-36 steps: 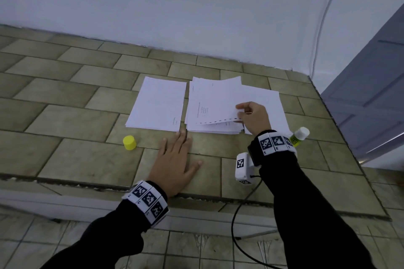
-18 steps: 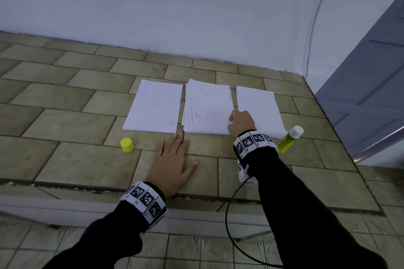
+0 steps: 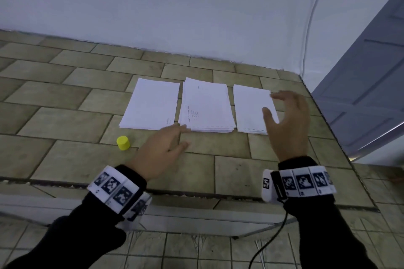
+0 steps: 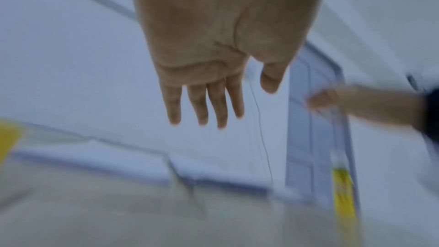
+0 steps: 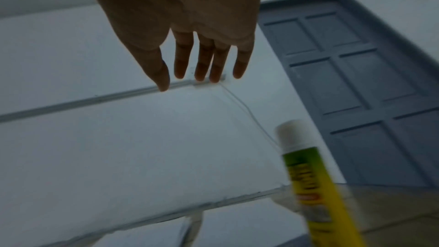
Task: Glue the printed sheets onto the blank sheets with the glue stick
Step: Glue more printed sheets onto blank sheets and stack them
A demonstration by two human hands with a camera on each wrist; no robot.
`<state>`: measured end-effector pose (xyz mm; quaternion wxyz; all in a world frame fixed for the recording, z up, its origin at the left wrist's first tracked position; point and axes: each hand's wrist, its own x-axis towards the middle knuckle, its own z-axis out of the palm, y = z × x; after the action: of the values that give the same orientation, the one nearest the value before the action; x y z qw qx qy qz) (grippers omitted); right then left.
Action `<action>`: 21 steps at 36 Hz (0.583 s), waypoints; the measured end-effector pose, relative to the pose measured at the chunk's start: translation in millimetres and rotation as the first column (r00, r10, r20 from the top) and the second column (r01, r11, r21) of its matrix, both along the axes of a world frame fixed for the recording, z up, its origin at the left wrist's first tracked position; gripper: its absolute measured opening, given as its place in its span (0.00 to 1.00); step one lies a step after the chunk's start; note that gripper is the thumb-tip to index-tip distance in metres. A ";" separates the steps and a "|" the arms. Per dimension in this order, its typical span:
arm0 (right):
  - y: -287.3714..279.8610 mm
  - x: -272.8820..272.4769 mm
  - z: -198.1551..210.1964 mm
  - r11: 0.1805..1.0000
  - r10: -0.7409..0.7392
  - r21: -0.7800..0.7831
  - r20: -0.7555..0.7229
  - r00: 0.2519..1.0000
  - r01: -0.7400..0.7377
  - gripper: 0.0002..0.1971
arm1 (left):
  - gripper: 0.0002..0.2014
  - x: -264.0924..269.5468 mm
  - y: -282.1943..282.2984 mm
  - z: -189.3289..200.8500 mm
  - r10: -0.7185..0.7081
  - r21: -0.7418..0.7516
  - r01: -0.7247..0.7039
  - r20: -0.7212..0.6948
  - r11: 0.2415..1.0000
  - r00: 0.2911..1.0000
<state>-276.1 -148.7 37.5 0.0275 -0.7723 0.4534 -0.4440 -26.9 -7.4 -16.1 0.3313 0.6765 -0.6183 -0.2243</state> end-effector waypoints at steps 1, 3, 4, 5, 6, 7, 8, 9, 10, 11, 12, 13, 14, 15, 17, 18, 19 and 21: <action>-0.7 -7.6 -1.4 0.999 -0.038 0.014 0.014 0.999 0.038 0.19 | 0.21 2.7 -1.9 11.0 0.013 0.010 -0.013 -0.036 1.000 0.999; -2.7 -21.2 -7.2 0.989 -0.107 0.110 0.067 0.992 0.100 0.28 | 0.19 10.9 -8.4 28.9 0.046 0.049 -0.045 -0.027 0.998 0.999; -3.8 -26.8 -10.3 0.975 -0.144 0.181 0.096 0.985 0.125 0.32 | 0.20 16.6 -12.9 34.5 0.060 0.072 -0.060 0.008 0.996 0.998; -5.3 -31.4 -13.0 0.954 -0.185 0.260 0.123 0.975 0.148 0.36 | 0.22 22.9 -18.3 37.9 0.074 0.101 -0.079 0.053 0.992 0.996; -6.9 -35.1 -15.4 0.924 -0.226 0.343 0.143 0.964 0.166 0.40 | 0.24 29.7 -24.6 39.5 0.091 0.138 -0.105 0.106 0.985 0.990; -9.0 -38.2 -17.9 0.889 -0.259 0.423 0.153 0.954 0.173 0.42 | 0.27 36.8 -31.8 38.4 0.107 0.189 -0.139 0.169 0.972 0.980; -11.1 -40.7 -20.6 0.851 -0.280 0.496 0.151 0.948 0.173 0.44 | 0.29 43.4 -39.3 36.9 0.121 0.247 -0.181 0.237 0.952 0.964; -13.2 -43.2 -24.4 0.814 -0.291 0.556 0.139 0.946 0.168 0.44 | 0.31 49.6 -47.6 33.3 0.133 0.298 -0.227 0.305 0.927 0.943; -15.0 -45.3 -28.7 0.779 -0.295 0.604 0.123 0.948 0.165 0.44 | 0.32 54.7 -55.7 29.3 0.138 0.338 -0.270 0.367 0.902 0.920; -16.4 -47.2 -33.4 0.750 -0.295 0.641 0.105 0.950 0.163 0.43 | 0.33 58.7 -63.4 24.9 0.133 0.372 -0.303 0.420 0.877 0.898; -17.0 -48.9 -37.8 0.725 -0.293 0.668 0.080 0.953 0.166 0.41 | 0.33 61.6 -70.6 19.9 0.120 0.398 -0.329 0.466 0.857 0.877; -17.3 -50.1 -41.0 0.704 -0.284 0.689 0.051 0.957 0.172 0.38 | 0.34 63.2 -77.1 15.0 0.106 0.413 -0.349 0.507 0.841 0.856; -17.2 -50.8 -43.2 0.685 -0.273 0.706 0.021 0.962 0.180 0.36 | 0.35 64.3 -82.2 10.2 0.090 0.427 -0.367 0.544 0.826 0.834; -17.0 -50.6 -44.5 0.671 -0.262 0.717 -0.006 0.965 0.187 0.33 | 0.36 64.8 -86.2 5.8 0.076 0.436 -0.387 0.579 0.813 0.812; -16.5 -48.9 -45.6 0.669 -0.235 0.715 -0.059 0.970 0.205 0.28 | 0.37 67.4 -91.7 -1.9 0.047 0.447 -0.411 0.629 0.794 0.776; -16.7 -47.5 -45.8 0.677 -0.218 0.705 -0.083 0.972 0.212 0.26 | 0.37 69.2 -93.5 -4.4 0.033 0.456 -0.413 0.639 0.788 0.768; -17.6 -46.0 -46.5 0.686 -0.206 0.694 -0.101 0.973 0.217 0.25 | 0.37 71.7 -95.3 -6.8 0.017 0.467 -0.407 0.641 0.785 0.768; -18.9 -44.2 -46.9 0.697 -0.192 0.682 -0.121 0.974 0.222 0.22 | 0.36 75.9 -98.0 -9.7 -0.014 0.485 -0.380 0.631 0.788 0.775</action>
<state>-320.2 -167.6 -9.4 0.2542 -0.6588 0.6705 -0.2274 49.0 -105.4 -25.8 -0.0883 0.8396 -0.5171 -0.1409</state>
